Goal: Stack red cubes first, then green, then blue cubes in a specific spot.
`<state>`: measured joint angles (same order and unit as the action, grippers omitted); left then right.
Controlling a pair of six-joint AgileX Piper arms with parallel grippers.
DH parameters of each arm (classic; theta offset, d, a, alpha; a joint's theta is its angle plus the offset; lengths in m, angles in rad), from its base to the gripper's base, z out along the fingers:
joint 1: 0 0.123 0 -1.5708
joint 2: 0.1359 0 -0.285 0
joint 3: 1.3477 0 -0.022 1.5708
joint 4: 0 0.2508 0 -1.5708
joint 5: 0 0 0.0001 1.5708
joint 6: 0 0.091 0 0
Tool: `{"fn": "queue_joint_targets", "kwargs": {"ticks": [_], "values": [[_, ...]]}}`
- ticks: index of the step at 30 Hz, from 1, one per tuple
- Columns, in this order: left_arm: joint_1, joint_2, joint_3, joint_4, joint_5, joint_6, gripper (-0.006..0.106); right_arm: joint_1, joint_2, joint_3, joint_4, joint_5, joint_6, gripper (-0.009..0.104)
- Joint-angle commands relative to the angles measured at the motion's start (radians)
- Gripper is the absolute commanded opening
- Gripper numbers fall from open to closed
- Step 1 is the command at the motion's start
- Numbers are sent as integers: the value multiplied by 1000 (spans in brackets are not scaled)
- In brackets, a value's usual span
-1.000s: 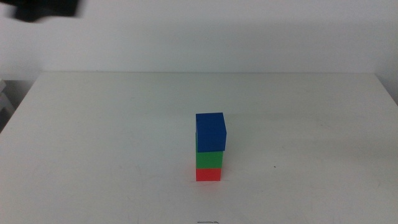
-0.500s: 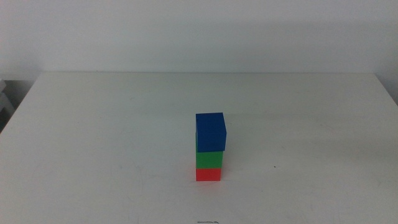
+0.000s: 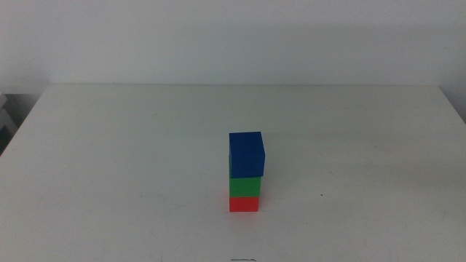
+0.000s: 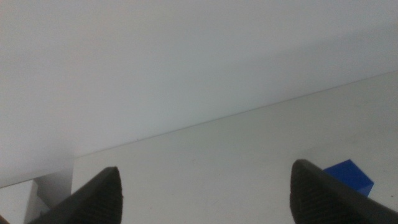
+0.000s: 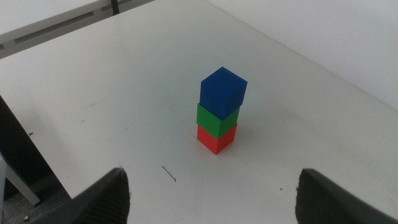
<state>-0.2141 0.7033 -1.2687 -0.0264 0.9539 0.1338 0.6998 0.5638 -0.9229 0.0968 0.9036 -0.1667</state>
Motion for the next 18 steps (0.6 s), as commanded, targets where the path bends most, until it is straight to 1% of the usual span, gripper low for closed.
{"fn": "queue_joint_targets", "kwargs": {"ticks": [1,7,12,14,16,18], "values": [[2,-36,65,-2,-135,0,91,-4,6,-23,-9,-69,-11,87],[2,-147,300,-1,-275,0,91,-4,6,-14,-17,-69,-11,87],[2,-246,500,-2,-364,0,91,-4,1,17,-81,-70,-11,87],[2,-283,570,-2,-398,0,91,-4,-3,47,-90,-70,-11,87],[2,-327,646,-2,-430,0,91,-4,-6,86,-97,-89,-11,87],[2,-368,719,-2,-464,0,91,-4,-11,141,-103,-168,-11,87]]}}
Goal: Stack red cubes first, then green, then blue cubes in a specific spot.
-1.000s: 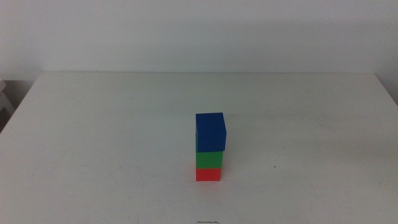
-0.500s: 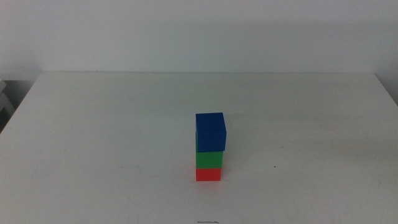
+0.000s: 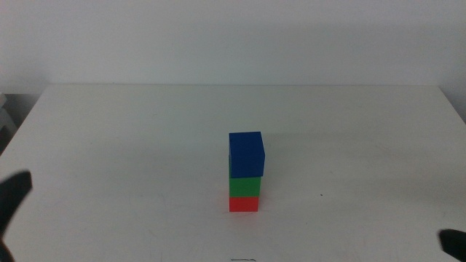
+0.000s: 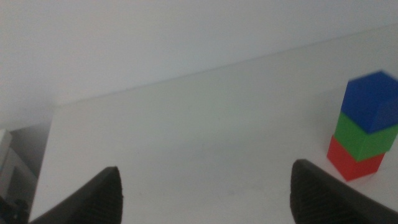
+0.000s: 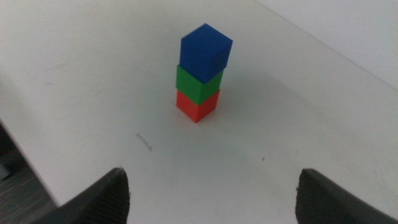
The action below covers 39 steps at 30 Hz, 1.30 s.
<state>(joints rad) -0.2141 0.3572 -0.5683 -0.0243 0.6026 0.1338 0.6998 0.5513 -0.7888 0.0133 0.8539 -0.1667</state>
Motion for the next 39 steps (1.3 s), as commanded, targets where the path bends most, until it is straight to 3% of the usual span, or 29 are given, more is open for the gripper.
{"fn": "queue_joint_targets", "kwargs": {"ticks": [1,7,10,13,17,20,24,26,29,33,39], "values": [[2,-37,48,-4,-134,0,91,-4,-2,38,-26,-186,-11,87],[5,-127,234,-4,-299,0,91,-32,-7,232,-13,-696,-11,87],[10,-158,310,-6,-384,0,91,-98,-5,308,41,-822,-11,87],[34,-181,364,-7,-439,0,91,-197,-7,373,113,-843,-11,87],[134,-227,407,-25,-457,0,91,-295,-64,459,107,-854,-11,87],[209,-261,427,-35,-457,0,91,-332,-141,521,58,-886,-11,87],[257,-310,455,-44,-455,0,91,-418,-294,604,-54,-898,-11,87],[257,-330,470,-44,-457,0,91,-469,-360,647,-72,-897,-11,87],[257,-351,505,-44,-457,0,91,-549,-438,700,-49,-895,-11,87],[257,-362,559,-44,-457,0,91,-629,-499,764,38,-894,-11,87],[257,-392,594,-44,-426,0,91,-665,-562,800,100,-819,-11,87]]}}
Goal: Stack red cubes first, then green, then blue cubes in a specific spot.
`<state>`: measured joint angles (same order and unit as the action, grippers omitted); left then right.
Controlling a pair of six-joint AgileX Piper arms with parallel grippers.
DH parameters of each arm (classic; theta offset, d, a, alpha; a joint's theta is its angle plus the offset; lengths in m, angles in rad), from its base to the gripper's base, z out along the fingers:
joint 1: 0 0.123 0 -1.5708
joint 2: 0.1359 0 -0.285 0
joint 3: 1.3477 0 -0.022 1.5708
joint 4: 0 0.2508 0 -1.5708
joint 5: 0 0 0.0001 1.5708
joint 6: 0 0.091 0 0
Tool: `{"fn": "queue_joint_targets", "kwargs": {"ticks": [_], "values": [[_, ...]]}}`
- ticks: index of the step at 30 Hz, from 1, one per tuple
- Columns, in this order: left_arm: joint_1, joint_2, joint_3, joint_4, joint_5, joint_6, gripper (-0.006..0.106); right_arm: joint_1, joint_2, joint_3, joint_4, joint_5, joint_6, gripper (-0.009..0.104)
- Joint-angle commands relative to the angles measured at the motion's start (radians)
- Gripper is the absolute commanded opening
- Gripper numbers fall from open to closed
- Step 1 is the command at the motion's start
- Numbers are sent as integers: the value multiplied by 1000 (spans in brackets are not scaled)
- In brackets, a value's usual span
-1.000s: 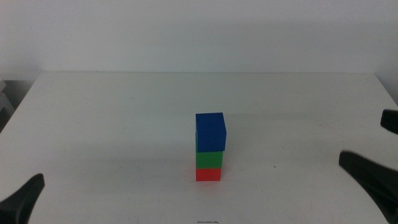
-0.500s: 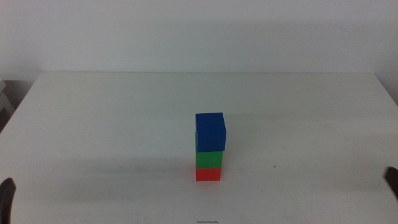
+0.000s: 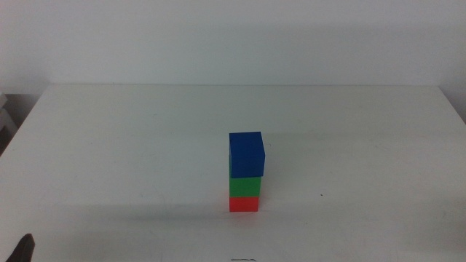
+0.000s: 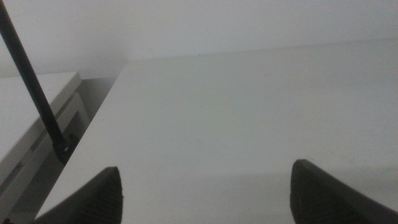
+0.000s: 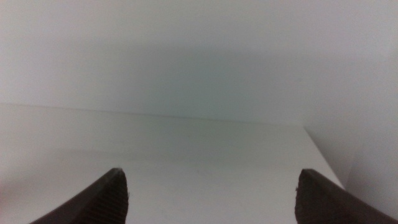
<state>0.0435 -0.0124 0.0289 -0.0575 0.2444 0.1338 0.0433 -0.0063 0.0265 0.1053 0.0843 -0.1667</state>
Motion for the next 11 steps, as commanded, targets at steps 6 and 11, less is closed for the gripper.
{"fn": "queue_joint_targets", "kwargs": {"ticks": [6,11], "values": [[-1,-22,-2,-10,-69,0,91,-9,-26,-16,8,-16,-11,87],[-1,-21,-3,-10,-68,0,91,-8,-26,-16,8,-16,-11,87]]}}
